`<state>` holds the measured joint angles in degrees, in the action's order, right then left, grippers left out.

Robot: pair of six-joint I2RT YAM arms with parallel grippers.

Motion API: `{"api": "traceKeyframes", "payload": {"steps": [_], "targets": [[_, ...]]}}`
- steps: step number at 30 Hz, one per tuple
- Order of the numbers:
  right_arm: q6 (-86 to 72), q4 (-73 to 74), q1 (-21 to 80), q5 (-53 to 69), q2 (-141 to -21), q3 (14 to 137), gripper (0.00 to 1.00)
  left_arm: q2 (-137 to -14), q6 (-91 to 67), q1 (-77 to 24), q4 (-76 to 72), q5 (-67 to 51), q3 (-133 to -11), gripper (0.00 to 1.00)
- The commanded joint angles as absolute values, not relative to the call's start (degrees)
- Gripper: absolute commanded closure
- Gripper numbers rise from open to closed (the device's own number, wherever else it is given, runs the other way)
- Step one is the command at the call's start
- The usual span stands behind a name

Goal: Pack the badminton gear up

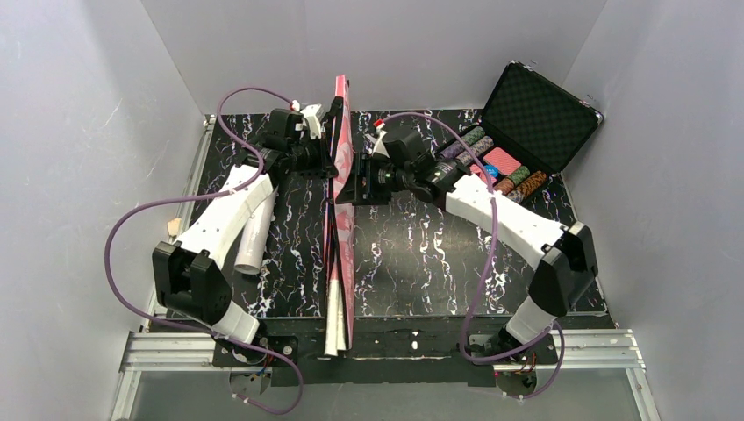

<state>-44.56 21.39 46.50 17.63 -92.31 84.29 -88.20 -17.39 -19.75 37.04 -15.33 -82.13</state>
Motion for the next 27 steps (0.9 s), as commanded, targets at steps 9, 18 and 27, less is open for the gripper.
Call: {"api": "traceKeyframes", "payload": {"steps": [9,18,27], "targets": [[-40.18,21.47,46.81,15.81,-98.41,90.22,0.41,-82.18,-20.32,-19.95,33.49,-19.93,-80.69,1.0],[-42.33,23.17,48.1,7.93,-98.7,91.45,0.4,-82.68,-21.97,-20.81,33.93,-19.74,-81.51,1.0],[-39.11,28.74,51.17,0.34,-101.67,98.36,0.4,-81.79,-21.8,-22.81,37.0,-13.24,-83.09,1.0]]}}
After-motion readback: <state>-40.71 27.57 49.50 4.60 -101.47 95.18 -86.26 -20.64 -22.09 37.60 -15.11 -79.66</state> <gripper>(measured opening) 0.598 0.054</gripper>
